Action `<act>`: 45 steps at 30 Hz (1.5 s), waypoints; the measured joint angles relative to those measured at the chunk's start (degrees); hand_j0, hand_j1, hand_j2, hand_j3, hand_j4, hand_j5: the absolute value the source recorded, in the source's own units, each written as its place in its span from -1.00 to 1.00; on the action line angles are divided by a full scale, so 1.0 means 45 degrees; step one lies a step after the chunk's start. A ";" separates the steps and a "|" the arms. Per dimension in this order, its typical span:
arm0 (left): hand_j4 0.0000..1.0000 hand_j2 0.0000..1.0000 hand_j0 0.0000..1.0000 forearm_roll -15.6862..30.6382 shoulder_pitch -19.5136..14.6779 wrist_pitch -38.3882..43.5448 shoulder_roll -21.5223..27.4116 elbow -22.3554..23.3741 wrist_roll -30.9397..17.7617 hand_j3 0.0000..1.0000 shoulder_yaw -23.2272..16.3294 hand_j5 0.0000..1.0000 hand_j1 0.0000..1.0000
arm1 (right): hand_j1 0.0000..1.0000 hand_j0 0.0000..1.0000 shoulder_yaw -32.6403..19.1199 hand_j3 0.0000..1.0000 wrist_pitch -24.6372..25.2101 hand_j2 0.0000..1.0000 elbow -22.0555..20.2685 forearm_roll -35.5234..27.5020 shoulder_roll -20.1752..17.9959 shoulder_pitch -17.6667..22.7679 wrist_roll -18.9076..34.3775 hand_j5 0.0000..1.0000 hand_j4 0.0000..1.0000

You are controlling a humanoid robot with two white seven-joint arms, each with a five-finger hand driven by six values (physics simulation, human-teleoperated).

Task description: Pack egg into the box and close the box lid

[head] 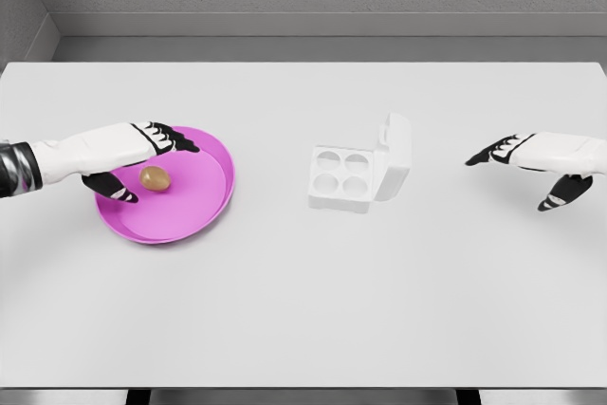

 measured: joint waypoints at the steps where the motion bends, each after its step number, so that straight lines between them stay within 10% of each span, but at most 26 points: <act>1: 1.00 1.00 1.00 -0.0023 0.0000 0.0000 -0.0006 0.0017 0.0002 1.00 -0.0003 1.00 1.00 | 1.00 1.00 0.0009 1.00 0.0003 1.00 0.0029 -0.0001 0.0005 0.0000 0.0000 1.00 1.00; 31: 1.00 1.00 1.00 -0.0877 -0.0273 0.0000 -0.0802 0.1323 0.0003 1.00 -0.0091 1.00 1.00 | 1.00 1.00 0.0104 1.00 -0.0003 1.00 0.0337 0.0004 -0.0119 0.0000 0.0000 1.00 1.00; 36: 0.35 0.35 0.35 -0.0882 -0.0254 0.0000 -0.0758 0.1320 0.0017 0.35 -0.0090 0.35 0.35 | 1.00 1.00 0.0104 1.00 -0.0003 1.00 0.0338 0.0003 -0.0106 -0.0019 0.0000 1.00 1.00; 45: 0.30 0.30 0.30 -0.0979 -0.0234 0.0001 -0.0719 0.1330 -0.0101 0.30 -0.0176 0.30 0.30 | 1.00 1.00 0.0103 1.00 -0.0022 1.00 0.0285 0.0021 -0.0076 0.0000 0.0000 1.00 1.00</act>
